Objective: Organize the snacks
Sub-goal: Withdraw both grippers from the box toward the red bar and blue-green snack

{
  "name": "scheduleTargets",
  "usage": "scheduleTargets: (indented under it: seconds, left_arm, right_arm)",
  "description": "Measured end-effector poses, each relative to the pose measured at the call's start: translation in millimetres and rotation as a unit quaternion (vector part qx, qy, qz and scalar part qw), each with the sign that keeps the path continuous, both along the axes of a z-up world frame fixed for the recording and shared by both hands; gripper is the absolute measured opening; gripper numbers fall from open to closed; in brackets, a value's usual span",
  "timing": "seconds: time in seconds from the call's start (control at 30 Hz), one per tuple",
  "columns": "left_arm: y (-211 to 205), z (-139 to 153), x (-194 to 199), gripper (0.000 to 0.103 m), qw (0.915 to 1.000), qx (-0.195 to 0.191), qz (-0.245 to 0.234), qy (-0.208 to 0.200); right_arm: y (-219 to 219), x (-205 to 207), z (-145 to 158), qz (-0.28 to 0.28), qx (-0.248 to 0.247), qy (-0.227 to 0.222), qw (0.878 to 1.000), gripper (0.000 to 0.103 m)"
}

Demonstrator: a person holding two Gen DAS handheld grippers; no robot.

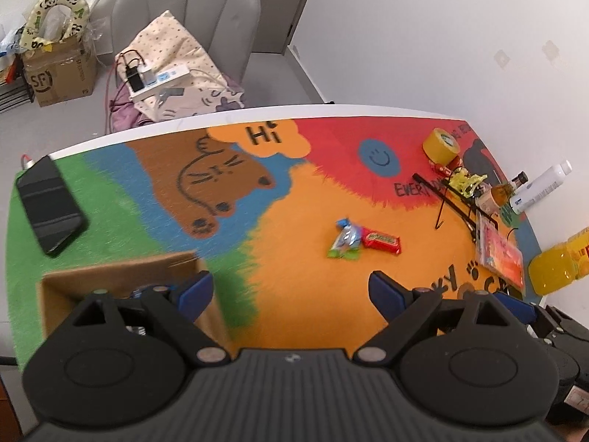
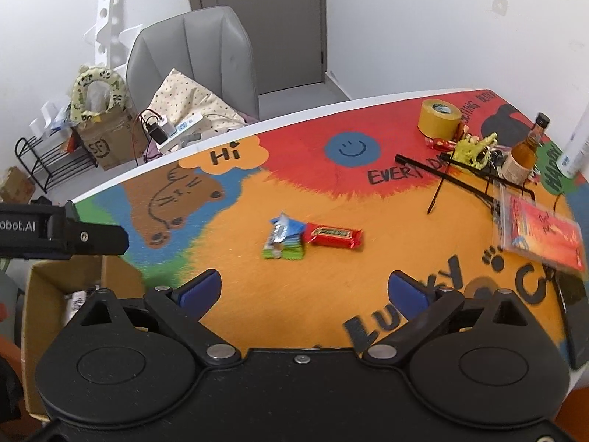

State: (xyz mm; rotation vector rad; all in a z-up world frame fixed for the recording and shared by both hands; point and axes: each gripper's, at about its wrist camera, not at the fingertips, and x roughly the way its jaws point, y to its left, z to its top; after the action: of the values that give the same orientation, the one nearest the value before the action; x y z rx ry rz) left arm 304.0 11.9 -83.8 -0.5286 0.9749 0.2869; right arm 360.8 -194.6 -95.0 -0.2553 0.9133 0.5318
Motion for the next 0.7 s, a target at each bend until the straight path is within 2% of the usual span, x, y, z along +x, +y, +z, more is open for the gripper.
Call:
scheduleTargets:
  seconds: [0.17, 0.37, 0.53, 0.7]
  left_arm:
    - [-13.9, -13.2, 24.2, 0.089, 0.9999, -0.008, 0.012, 0.004]
    - [-30.1, -27.7, 46.1, 0.086, 0.9994, -0.018, 0.028, 0.007]
    - [-38.1, -41.4, 65.0, 0.072, 0.9989, -0.028, 0.037, 0.01]
    - [-42.4, -57.1, 84.7, 0.061, 0.9983, -0.037, 0.044, 0.012]
  right_arm:
    - [-6.5, 24.9, -8.0, 0.035, -0.005, -0.002, 0.999, 0.095]
    - [-9.2, 50.7, -21.7, 0.074, -0.018, 0.003, 0.997, 0.083]
    - [-11.6, 70.0, -33.1, 0.099, -0.015, 0.019, 0.995, 0.068]
    - [-11.5, 86.8, -45.6, 0.125, -0.012, 0.03, 0.992, 0.058]
